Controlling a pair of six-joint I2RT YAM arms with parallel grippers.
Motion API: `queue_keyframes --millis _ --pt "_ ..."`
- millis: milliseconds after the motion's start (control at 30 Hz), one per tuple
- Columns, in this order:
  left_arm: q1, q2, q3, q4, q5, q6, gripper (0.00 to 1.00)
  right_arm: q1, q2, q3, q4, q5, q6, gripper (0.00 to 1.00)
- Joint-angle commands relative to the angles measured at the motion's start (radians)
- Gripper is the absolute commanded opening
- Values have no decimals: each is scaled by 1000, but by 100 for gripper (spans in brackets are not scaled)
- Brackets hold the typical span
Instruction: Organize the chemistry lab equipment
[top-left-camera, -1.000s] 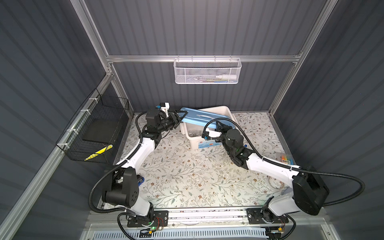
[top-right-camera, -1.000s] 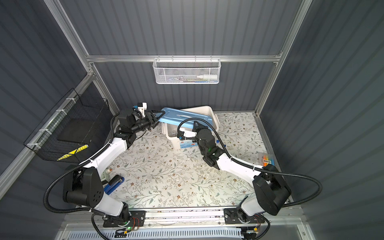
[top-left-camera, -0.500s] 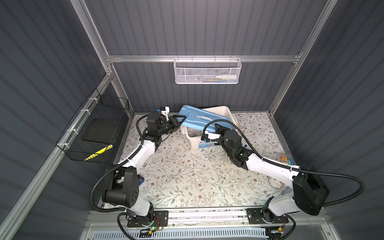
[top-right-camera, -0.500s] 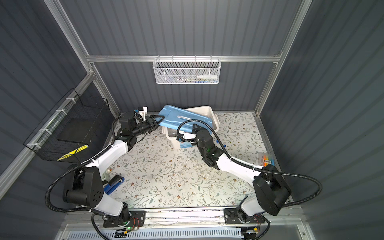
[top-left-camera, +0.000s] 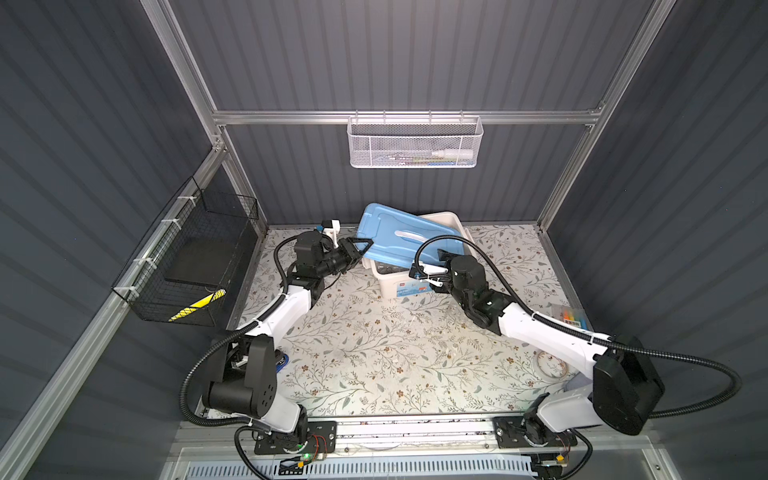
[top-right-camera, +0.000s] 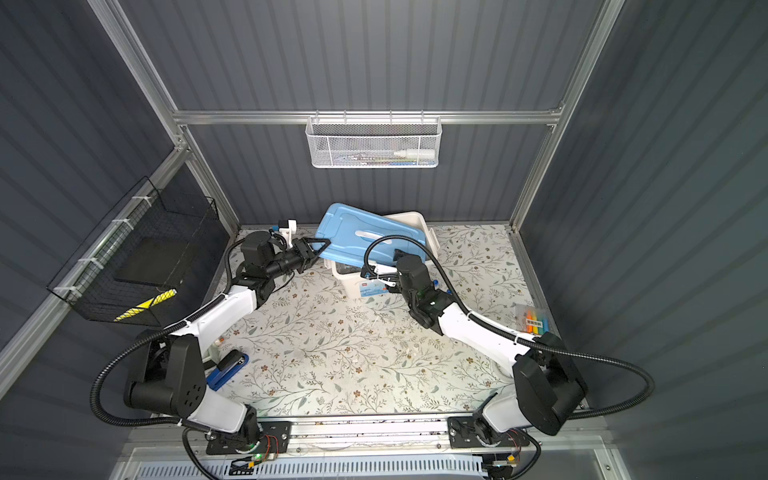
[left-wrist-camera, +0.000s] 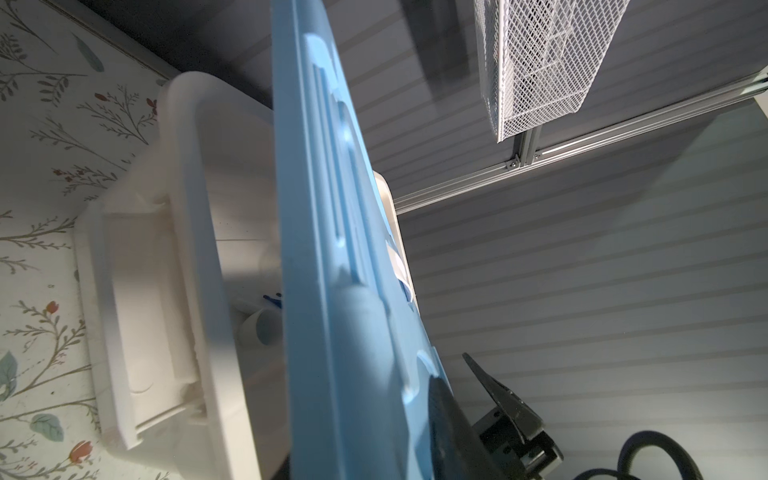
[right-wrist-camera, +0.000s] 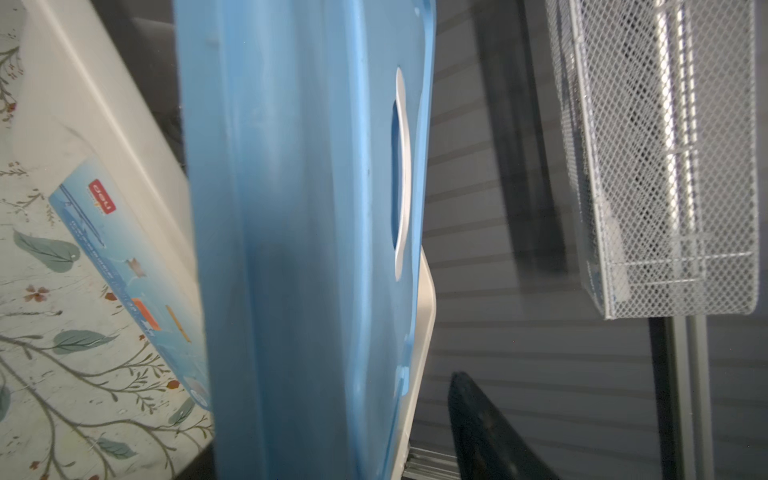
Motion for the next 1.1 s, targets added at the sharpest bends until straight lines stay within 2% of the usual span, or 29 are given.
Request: queue_keyframes --millis 0,567,1067 --pt "0 -27 -35 33 0 42 34 -36 -52 58 -38 -31 102 67" --pt "-27 -39 -61 53 -34 44 34 -88 -54 109 -105 -58 187 73" --pt "-118 44 -35 153 -164 -9 35 -204 -64 147 -246 -203 351 76"
